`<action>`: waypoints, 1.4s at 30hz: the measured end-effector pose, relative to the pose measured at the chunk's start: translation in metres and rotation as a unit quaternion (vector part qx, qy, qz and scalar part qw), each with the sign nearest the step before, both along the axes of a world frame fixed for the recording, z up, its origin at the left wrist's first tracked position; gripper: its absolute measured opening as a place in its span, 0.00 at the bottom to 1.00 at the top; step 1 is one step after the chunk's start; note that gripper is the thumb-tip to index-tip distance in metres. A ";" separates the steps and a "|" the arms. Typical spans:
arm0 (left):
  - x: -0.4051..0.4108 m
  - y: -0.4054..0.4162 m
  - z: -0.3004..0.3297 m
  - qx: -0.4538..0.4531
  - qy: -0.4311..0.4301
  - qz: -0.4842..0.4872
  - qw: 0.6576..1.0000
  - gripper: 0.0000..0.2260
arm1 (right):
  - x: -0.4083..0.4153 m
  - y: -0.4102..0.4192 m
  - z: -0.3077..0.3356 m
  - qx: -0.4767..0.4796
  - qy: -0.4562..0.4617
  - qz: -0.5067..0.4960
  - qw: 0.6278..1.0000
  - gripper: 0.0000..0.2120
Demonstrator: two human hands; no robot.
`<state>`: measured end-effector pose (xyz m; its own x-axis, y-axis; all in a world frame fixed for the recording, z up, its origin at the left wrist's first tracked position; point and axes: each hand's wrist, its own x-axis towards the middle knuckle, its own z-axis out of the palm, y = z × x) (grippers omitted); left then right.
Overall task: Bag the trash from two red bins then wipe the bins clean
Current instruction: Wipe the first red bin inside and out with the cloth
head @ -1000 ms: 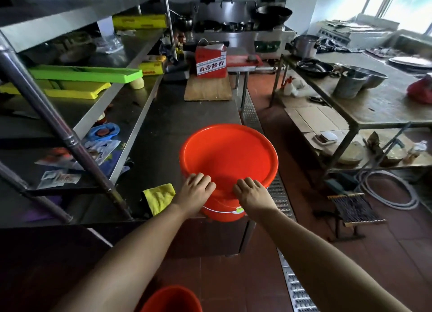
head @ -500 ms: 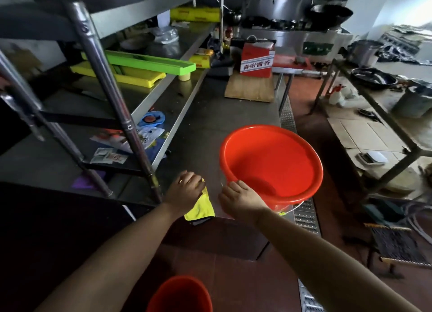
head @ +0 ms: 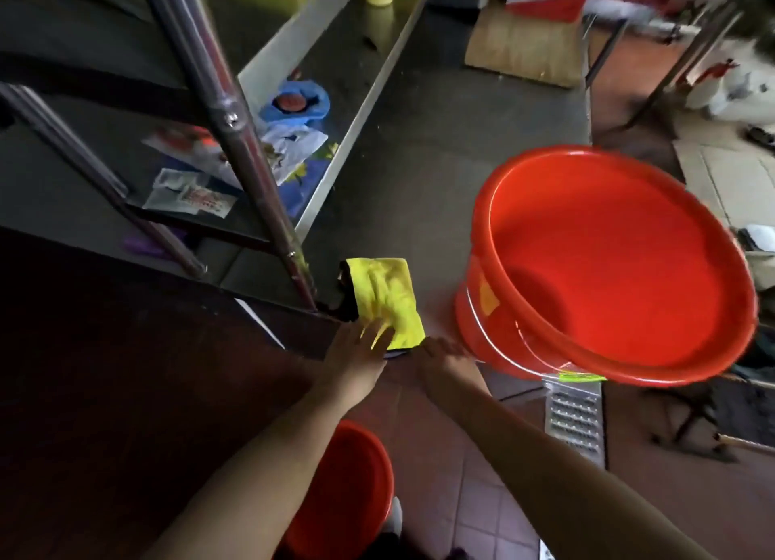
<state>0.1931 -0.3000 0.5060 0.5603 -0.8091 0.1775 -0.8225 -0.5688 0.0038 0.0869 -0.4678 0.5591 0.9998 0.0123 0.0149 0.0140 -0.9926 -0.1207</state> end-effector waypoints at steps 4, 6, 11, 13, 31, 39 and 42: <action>0.009 -0.022 -0.053 0.089 0.058 0.054 0.993 0.42 | 0.005 -0.001 -0.052 0.063 -0.005 -0.050 0.997 0.12; 0.011 -0.030 -0.072 0.101 0.060 0.070 0.991 0.40 | 0.004 0.000 -0.071 0.074 0.004 -0.066 0.995 0.13; 0.022 -0.039 -0.084 0.010 0.002 0.051 0.999 0.13 | -0.002 -0.004 -0.088 0.064 0.055 -0.084 0.993 0.15; 0.025 -0.039 -0.076 -0.024 -0.010 0.034 0.999 0.08 | -0.004 -0.007 -0.086 0.056 0.042 -0.089 0.994 0.14; -0.039 0.024 0.127 -0.097 -0.006 0.022 0.995 0.22 | -0.005 0.021 0.103 0.090 0.024 -0.049 0.995 0.13; -0.070 0.014 0.275 -0.151 -0.156 0.040 0.975 0.24 | -0.024 -0.003 0.257 0.084 -0.141 0.008 0.986 0.11; -0.078 -0.009 0.316 -0.155 -0.185 0.023 0.970 0.25 | -0.041 -0.034 0.299 0.059 -0.188 -0.012 0.980 0.12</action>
<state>0.1149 -0.3088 0.8222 0.4461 -0.6604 0.6041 -0.7743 -0.6233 -0.1096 0.0458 -0.5015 0.8584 0.9230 -0.0351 0.3832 0.0565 -0.9727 -0.2251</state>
